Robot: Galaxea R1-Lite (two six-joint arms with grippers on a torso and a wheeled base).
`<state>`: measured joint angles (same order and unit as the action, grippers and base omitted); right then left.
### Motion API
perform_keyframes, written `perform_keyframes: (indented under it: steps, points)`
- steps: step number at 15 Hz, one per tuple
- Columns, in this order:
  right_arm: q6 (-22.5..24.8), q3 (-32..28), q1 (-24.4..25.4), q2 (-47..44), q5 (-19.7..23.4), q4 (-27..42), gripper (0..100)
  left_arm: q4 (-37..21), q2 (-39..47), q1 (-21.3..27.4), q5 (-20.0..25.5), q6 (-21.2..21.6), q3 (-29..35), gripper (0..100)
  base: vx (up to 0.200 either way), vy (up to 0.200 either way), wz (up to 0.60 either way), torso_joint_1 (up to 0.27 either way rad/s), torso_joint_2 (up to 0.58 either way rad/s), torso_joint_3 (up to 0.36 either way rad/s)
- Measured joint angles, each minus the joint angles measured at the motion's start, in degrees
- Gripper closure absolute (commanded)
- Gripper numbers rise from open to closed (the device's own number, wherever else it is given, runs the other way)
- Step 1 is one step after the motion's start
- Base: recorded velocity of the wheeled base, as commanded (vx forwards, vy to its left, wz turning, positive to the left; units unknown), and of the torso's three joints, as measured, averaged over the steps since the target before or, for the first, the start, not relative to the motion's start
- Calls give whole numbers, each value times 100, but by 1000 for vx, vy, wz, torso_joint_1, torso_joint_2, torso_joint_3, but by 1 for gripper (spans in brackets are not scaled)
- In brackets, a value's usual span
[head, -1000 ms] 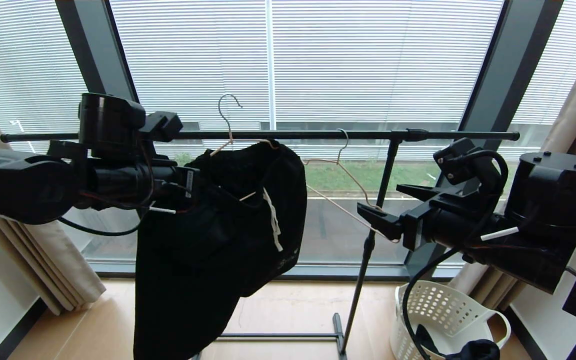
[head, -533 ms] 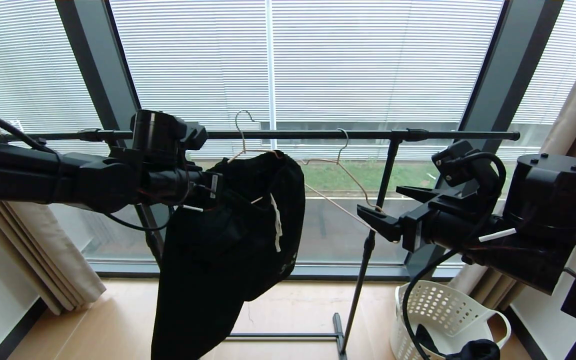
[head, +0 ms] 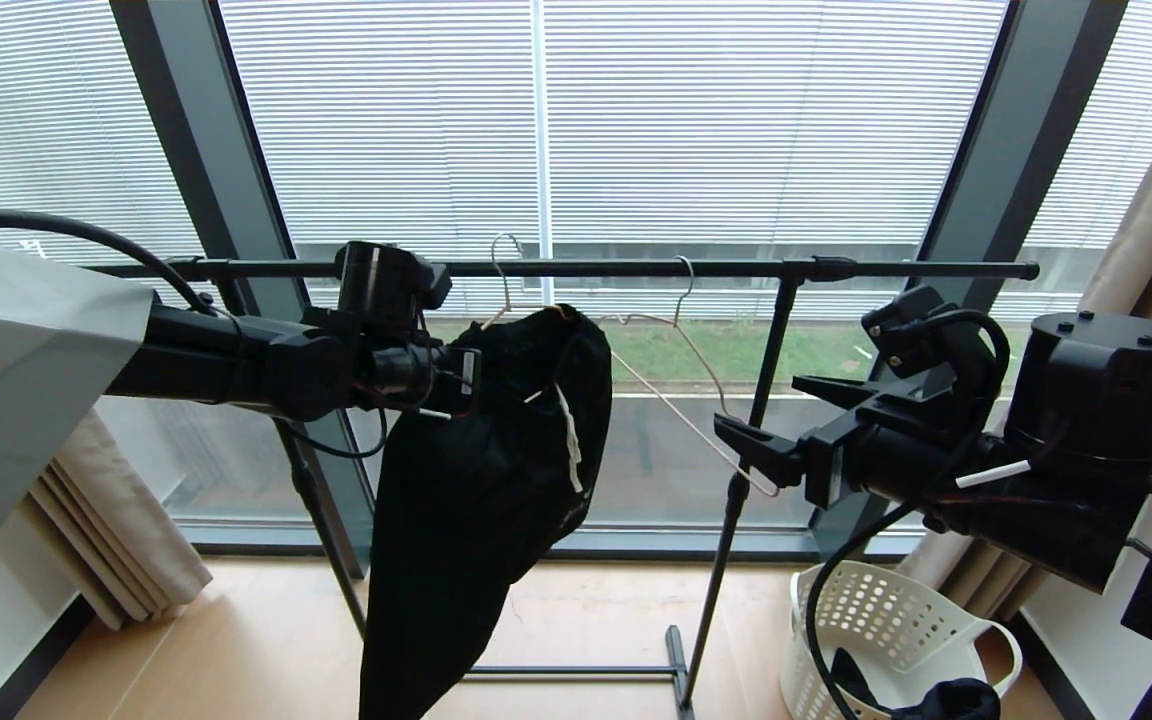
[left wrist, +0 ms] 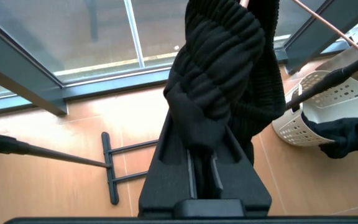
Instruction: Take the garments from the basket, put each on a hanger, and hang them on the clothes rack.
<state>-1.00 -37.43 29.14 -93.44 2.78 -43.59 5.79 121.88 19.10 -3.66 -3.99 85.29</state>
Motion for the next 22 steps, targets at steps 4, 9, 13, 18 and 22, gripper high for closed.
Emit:
perform_keyframes:
  steps: [4, 9, 13, 18, 22]
  points:
    - [2, 9, 2, -13, 1, 2, 0, 0, 130, 5, -1, -44, 21, 100, 0, 0, 0, 0, 0, 0]
    - [2, 6, -4, -68, 1, -6, 0, 50, 15, 107, -112, -329, -117, 0, 0, 0, 0, 0, 0, 0]
    - [-1, 0, -11, -20, -268, -20, 0, 28, -873, 241, -146, -380, -992, 0, 0, 0, 0, 0, 0, 0]
    - [13, 507, 7, 1020, -970, 692, 0, 23, -3048, 402, -127, -236, -3061, 0, 0, 0, 0, 0, 0, 0]
    - [45, 1163, 294, 2801, -1314, 2866, 0, 105, -4912, 558, -135, -215, -5329, 0, 0, 0, 0, 0, 0, 0]
